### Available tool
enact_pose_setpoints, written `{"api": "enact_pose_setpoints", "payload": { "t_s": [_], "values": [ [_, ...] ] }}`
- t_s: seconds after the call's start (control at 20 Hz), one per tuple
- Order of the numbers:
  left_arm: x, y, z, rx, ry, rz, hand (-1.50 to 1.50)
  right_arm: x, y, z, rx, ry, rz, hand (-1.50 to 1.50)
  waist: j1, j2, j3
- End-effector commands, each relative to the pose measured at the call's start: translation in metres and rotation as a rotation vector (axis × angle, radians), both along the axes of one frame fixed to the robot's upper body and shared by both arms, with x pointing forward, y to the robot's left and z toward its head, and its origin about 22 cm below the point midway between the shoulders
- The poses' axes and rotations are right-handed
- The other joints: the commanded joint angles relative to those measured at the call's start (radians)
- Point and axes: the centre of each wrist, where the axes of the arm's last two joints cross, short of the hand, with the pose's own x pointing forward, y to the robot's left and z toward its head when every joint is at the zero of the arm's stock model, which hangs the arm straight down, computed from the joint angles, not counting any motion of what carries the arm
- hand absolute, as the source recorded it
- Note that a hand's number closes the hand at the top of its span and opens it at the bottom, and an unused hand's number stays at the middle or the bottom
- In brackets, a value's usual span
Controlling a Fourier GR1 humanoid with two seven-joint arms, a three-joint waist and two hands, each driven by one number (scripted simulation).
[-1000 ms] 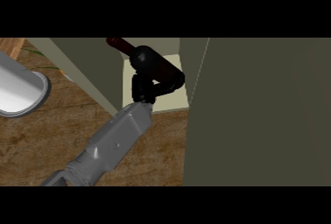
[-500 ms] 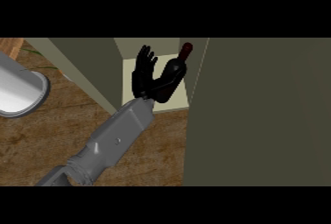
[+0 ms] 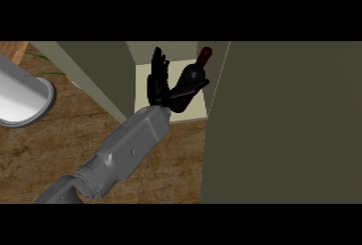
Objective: Pick up the wine, place it into the cabinet and close the cabinet
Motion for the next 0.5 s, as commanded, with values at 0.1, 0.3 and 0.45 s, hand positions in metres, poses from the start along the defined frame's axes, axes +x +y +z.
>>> {"api": "enact_pose_setpoints", "payload": {
  "t_s": [0.1, 0.3, 0.45],
  "values": [
    [0.0, -0.001, 0.0, 0.043, -0.041, -0.041, -1.5, 0.0, -0.006, 0.003, -0.01, 0.004, -0.017, -1.5, 0.025, -0.004, 0.0],
    [0.001, -0.014, 0.013, 0.037, -0.078, -0.03, -1.5, 0.003, -0.004, -0.001, -0.003, 0.014, -0.002, -1.5, 0.021, -0.004, 0.0],
    [-0.005, -0.014, 0.006, 0.028, -0.115, -0.019, -1.5, -0.01, -0.006, 0.0, -0.019, 0.026, 0.006, -1.5, 0.019, -0.008, 0.0]
  ]
}}
